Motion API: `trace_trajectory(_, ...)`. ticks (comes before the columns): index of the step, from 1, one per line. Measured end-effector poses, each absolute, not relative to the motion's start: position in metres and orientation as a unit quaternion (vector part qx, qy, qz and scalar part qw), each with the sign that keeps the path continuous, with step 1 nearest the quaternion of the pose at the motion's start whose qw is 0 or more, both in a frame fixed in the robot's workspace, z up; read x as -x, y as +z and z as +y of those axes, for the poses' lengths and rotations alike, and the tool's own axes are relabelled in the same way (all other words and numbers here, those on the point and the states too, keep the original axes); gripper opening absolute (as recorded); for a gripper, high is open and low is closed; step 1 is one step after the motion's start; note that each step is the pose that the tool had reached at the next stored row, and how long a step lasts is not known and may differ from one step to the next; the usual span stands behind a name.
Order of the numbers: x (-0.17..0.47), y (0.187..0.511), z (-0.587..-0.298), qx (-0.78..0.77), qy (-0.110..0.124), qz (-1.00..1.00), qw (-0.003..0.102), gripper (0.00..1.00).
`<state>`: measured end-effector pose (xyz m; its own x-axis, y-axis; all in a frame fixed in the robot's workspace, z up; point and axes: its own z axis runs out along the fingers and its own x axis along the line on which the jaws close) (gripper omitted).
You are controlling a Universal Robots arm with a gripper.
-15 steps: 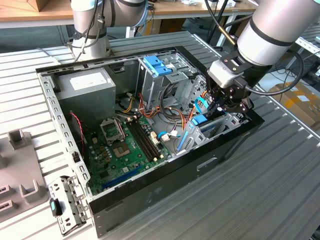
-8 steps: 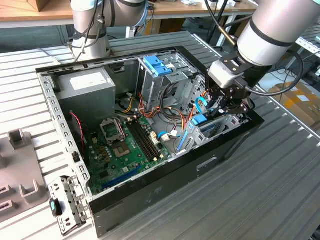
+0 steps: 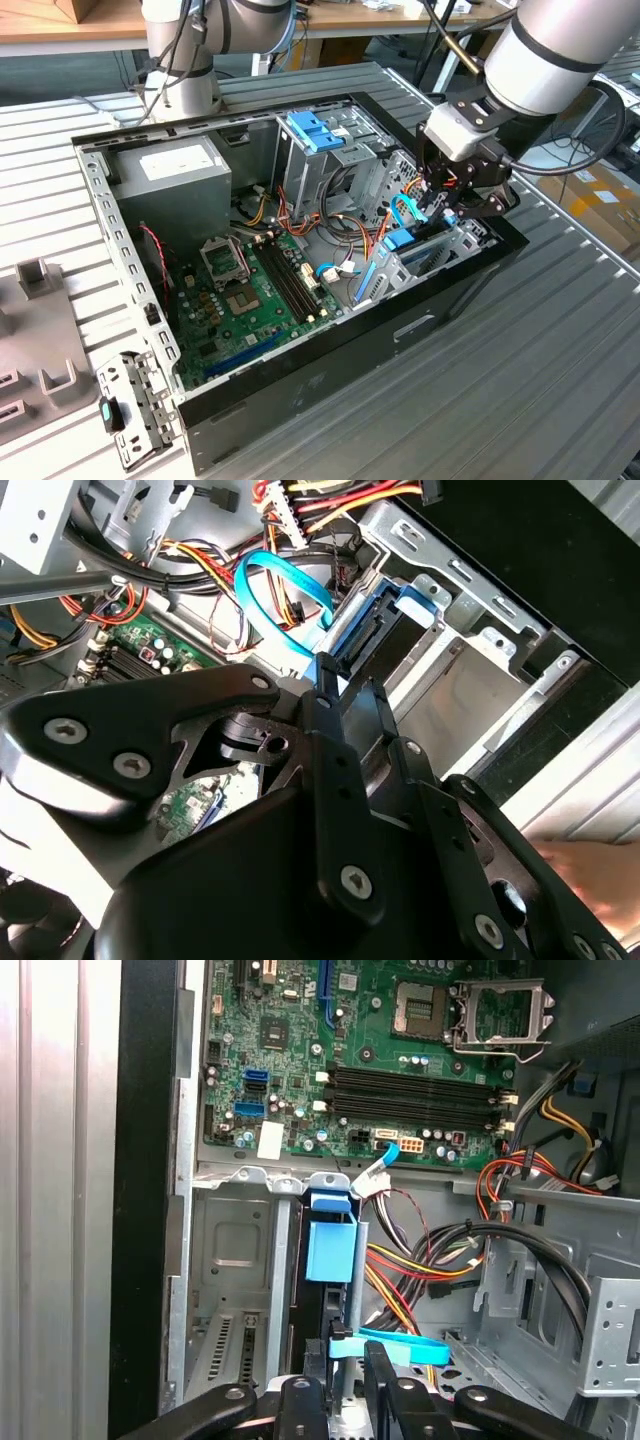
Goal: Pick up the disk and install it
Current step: 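Insert the first disk wire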
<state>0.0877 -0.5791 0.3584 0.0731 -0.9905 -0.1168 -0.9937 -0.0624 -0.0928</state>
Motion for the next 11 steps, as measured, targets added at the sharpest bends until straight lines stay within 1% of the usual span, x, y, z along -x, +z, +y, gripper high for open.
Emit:
trace_trajectory(1, -0.0877, 0.3585, -0.5791, 0.729, 0.011, 0.681, 0.074, 0.29)
trace_trajectory(3, -0.0877, 0.3586, -0.5790, 0.729, 0.016, 0.681, 0.069, 0.29)
trace_trajectory(11, -0.0881, 0.3584, -0.5791, 0.719, 0.014, 0.691, 0.068, 0.29)
